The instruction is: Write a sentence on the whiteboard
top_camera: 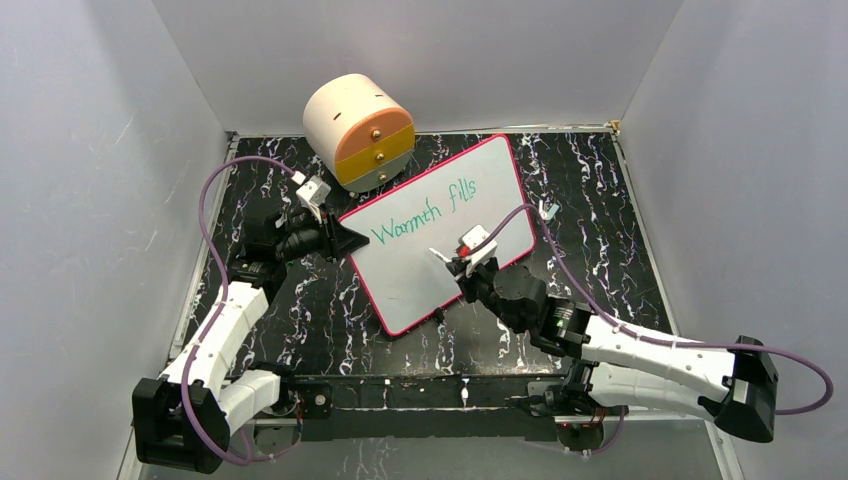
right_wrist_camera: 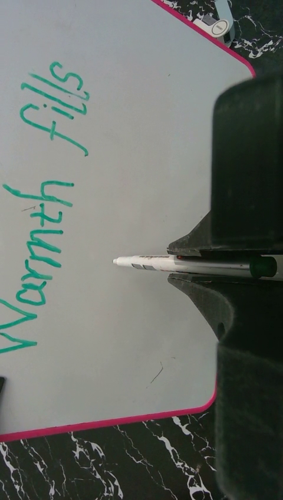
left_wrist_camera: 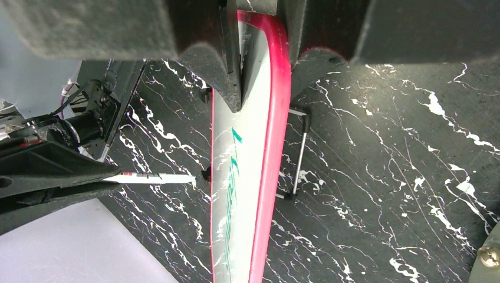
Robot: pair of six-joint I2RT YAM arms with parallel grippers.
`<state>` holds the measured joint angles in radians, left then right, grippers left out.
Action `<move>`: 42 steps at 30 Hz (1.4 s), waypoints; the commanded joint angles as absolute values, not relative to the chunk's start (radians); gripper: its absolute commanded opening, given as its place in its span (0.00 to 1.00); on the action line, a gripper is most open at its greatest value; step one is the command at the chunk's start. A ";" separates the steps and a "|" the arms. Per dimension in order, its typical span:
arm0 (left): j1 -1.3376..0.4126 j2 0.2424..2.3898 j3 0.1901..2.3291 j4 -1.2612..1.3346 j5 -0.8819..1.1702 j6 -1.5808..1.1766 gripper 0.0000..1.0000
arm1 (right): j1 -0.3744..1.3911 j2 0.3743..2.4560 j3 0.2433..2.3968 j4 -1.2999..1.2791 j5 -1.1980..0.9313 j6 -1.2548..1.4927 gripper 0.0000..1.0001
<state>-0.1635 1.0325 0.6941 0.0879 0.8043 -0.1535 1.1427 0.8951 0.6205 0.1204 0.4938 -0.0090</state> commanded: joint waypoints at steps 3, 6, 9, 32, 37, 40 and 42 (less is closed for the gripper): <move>-0.183 1.069 0.635 -0.081 0.646 0.008 0.00 | 1.252 0.936 0.633 0.269 0.650 -0.062 0.00; -0.184 1.066 0.633 -0.081 0.641 0.007 0.00 | 1.293 0.972 0.657 0.257 0.697 -0.054 0.00; -0.184 1.067 0.633 -0.081 0.643 0.008 0.00 | 1.330 1.009 0.677 0.250 0.730 -0.047 0.00; -0.183 1.065 0.632 -0.084 0.635 -0.027 0.00 | 1.400 1.130 0.779 0.224 0.799 -0.008 0.00; -0.183 1.066 0.633 -0.083 0.635 -0.026 0.00 | 1.402 1.136 0.781 0.228 0.797 0.014 0.00; -0.184 1.068 0.634 -0.084 0.635 -0.026 0.00 | 1.402 1.145 0.782 0.234 0.805 0.013 0.00; -0.184 1.067 0.633 -0.085 0.632 -0.027 0.00 | 1.402 1.154 0.784 0.231 0.819 0.009 0.00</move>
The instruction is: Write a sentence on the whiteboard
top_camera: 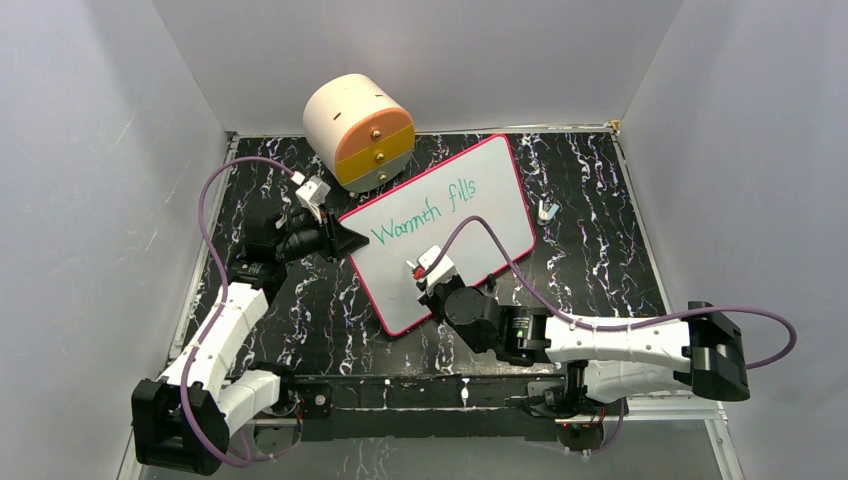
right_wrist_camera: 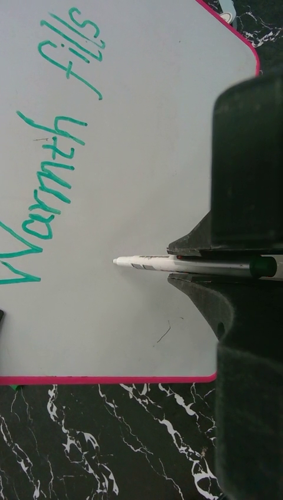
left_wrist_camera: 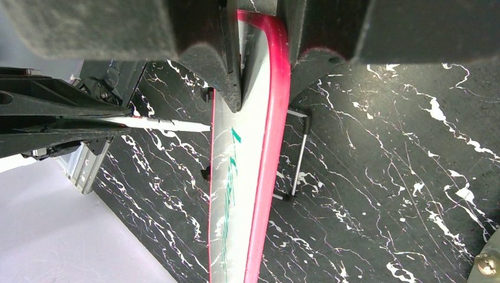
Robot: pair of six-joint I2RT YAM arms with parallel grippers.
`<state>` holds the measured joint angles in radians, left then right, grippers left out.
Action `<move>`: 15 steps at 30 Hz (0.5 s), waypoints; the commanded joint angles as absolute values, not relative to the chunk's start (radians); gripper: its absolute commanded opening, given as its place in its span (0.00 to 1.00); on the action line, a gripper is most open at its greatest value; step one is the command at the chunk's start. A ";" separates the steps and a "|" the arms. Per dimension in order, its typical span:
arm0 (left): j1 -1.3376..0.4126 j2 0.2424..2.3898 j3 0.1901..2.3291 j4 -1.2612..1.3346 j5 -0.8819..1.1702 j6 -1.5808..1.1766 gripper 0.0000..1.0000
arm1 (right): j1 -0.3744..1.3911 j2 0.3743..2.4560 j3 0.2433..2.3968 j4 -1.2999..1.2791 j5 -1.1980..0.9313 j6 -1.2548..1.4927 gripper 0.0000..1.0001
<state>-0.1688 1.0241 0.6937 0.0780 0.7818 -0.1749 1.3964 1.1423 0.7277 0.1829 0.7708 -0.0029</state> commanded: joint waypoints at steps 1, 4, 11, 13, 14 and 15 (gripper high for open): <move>-0.184 1.064 0.632 -0.084 0.629 -0.026 0.00 | 1.402 1.156 0.783 0.229 0.823 0.007 0.00; -0.184 1.061 0.631 -0.084 0.630 -0.024 0.00 | 1.402 1.150 0.778 0.232 0.824 0.008 0.00; -0.183 1.069 0.634 -0.084 0.632 -0.024 0.00 | 1.402 1.161 0.779 0.251 0.802 0.006 0.00; -0.184 1.071 0.635 -0.087 0.633 -0.025 0.00 | 1.401 1.173 0.782 0.255 0.804 0.004 0.00; -0.184 1.071 0.635 -0.085 0.634 -0.025 0.00 | 1.402 1.176 0.782 0.256 0.808 0.002 0.00; -0.184 1.070 0.635 -0.085 0.634 -0.025 0.00 | 1.401 1.179 0.781 0.258 0.810 0.002 0.00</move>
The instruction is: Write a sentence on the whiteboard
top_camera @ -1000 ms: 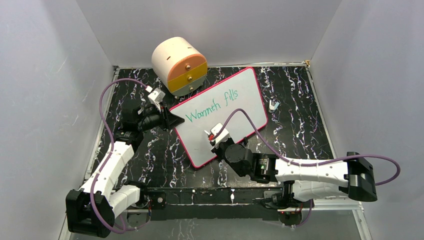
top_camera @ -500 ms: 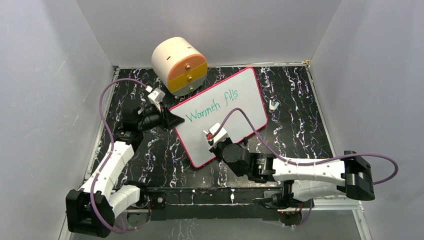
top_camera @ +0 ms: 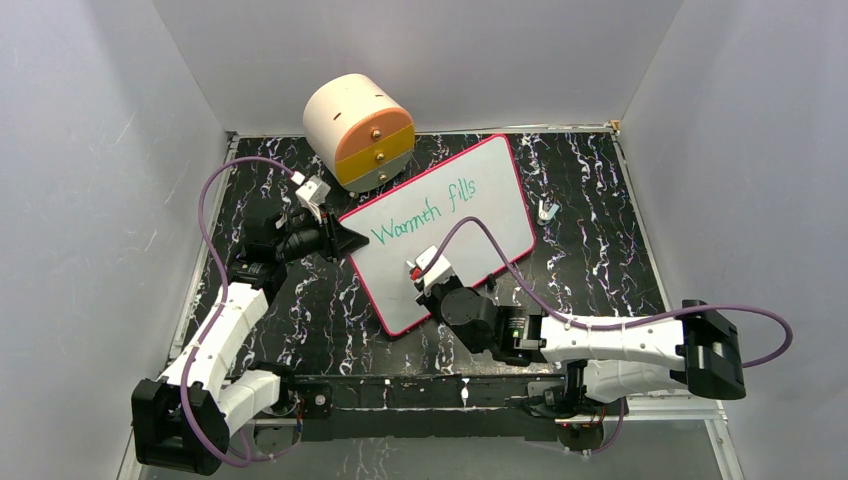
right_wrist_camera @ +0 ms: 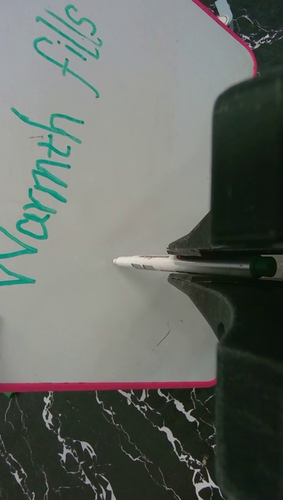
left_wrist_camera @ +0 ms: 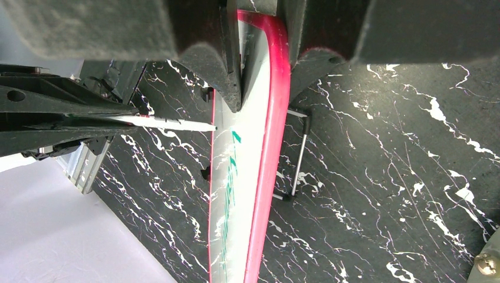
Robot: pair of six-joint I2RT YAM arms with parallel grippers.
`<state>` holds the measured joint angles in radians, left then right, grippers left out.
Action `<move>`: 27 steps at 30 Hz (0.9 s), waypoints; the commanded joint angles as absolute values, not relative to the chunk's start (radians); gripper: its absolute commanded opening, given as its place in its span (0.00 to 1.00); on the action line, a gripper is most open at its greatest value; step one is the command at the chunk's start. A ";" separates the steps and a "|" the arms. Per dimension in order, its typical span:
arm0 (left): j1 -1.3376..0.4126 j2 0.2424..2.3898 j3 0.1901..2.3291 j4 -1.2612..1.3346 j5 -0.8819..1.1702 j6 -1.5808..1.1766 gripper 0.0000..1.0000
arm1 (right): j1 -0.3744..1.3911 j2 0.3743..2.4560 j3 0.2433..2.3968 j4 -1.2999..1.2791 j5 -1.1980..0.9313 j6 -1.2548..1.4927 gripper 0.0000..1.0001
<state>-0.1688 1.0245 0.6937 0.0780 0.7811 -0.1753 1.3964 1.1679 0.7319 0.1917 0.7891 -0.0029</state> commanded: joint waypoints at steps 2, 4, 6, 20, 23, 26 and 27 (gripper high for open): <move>-0.184 1.069 0.634 -0.084 0.632 -0.024 0.00 | 1.401 1.177 0.778 0.270 0.805 0.002 0.00; -0.184 1.071 0.636 -0.085 0.631 -0.024 0.00 | 1.402 1.177 0.778 0.276 0.798 0.002 0.00; -0.183 1.069 0.637 -0.087 0.631 -0.025 0.00 | 1.402 1.183 0.784 0.280 0.789 0.002 0.00; -0.184 1.072 0.635 -0.085 0.637 -0.025 0.00 | 1.402 1.236 0.802 0.274 0.821 -0.028 0.00; -0.184 1.074 0.636 -0.084 0.639 -0.025 0.00 | 1.402 1.246 0.807 0.257 0.832 -0.024 0.00; -0.184 1.072 0.637 -0.084 0.638 -0.025 0.00 | 1.402 1.253 0.813 0.228 0.841 -0.013 0.00; -0.184 1.071 0.637 -0.084 0.637 -0.025 0.00 | 1.402 1.253 0.814 0.220 0.842 -0.012 0.00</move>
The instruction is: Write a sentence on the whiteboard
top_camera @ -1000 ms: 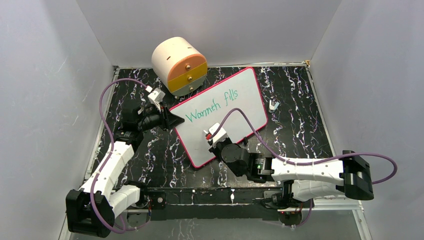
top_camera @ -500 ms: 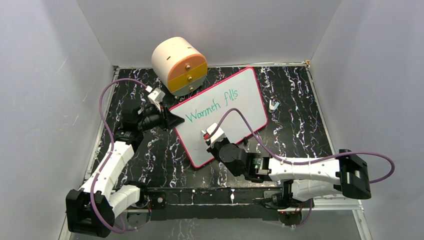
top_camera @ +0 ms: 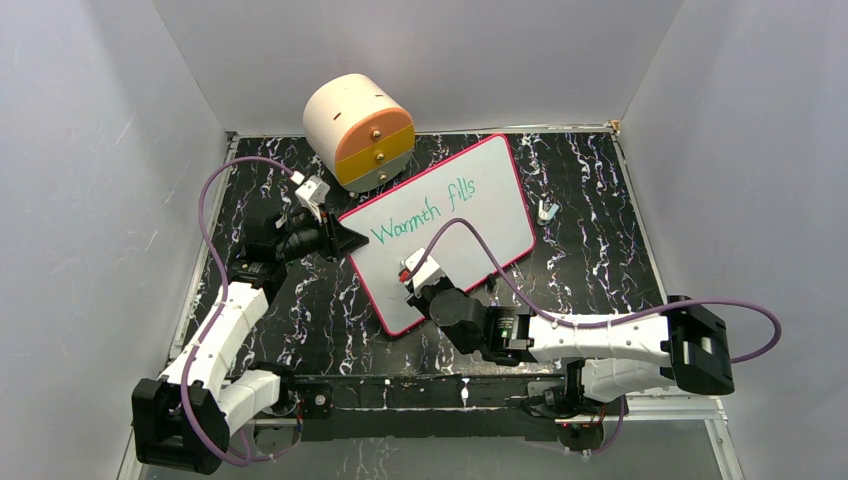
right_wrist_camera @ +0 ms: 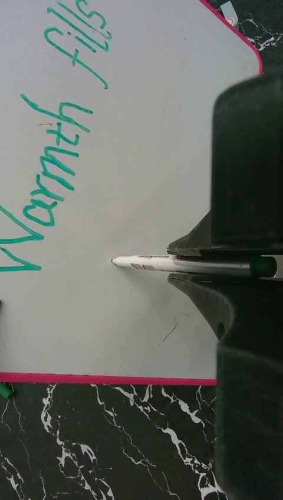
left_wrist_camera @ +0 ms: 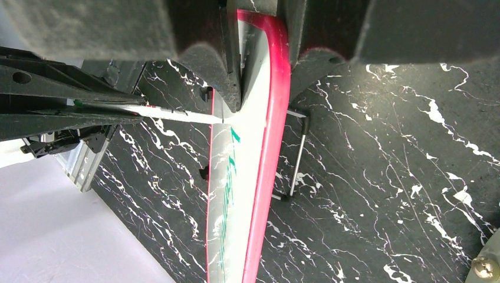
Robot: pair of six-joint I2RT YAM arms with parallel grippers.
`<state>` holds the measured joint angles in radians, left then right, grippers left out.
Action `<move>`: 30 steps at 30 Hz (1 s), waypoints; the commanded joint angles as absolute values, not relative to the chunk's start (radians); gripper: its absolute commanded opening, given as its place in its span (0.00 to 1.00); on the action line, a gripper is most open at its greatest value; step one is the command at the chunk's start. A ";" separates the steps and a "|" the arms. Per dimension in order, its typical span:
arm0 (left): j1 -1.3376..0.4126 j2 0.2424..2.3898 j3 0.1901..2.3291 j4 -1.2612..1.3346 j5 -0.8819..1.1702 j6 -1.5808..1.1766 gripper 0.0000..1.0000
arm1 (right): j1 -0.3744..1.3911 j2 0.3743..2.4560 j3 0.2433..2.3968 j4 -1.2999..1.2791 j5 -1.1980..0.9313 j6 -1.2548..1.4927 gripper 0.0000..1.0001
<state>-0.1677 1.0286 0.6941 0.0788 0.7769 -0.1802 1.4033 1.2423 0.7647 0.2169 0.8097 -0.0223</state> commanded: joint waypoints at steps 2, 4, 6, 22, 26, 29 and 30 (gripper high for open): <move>-0.184 1.071 0.636 -0.084 0.636 -0.024 0.00 | 1.402 1.251 0.818 0.199 0.844 -0.008 0.00; -0.184 1.072 0.637 -0.085 0.639 -0.024 0.00 | 1.402 1.245 0.823 0.169 0.845 -0.008 0.00; -0.184 1.072 0.635 -0.084 0.637 -0.024 0.00 | 1.402 1.235 0.823 0.145 0.846 0.024 0.00; -0.184 1.072 0.636 -0.084 0.634 -0.026 0.00 | 1.402 1.164 0.797 0.140 0.846 0.054 0.00; -0.184 1.075 0.637 -0.085 0.633 -0.025 0.00 | 1.402 1.150 0.784 0.179 0.853 0.027 0.00; -0.184 1.075 0.636 -0.084 0.634 -0.025 0.00 | 1.401 1.161 0.788 0.184 0.879 0.020 0.00; -0.184 1.075 0.637 -0.084 0.634 -0.026 0.00 | 1.402 1.164 0.788 0.185 0.884 0.019 0.00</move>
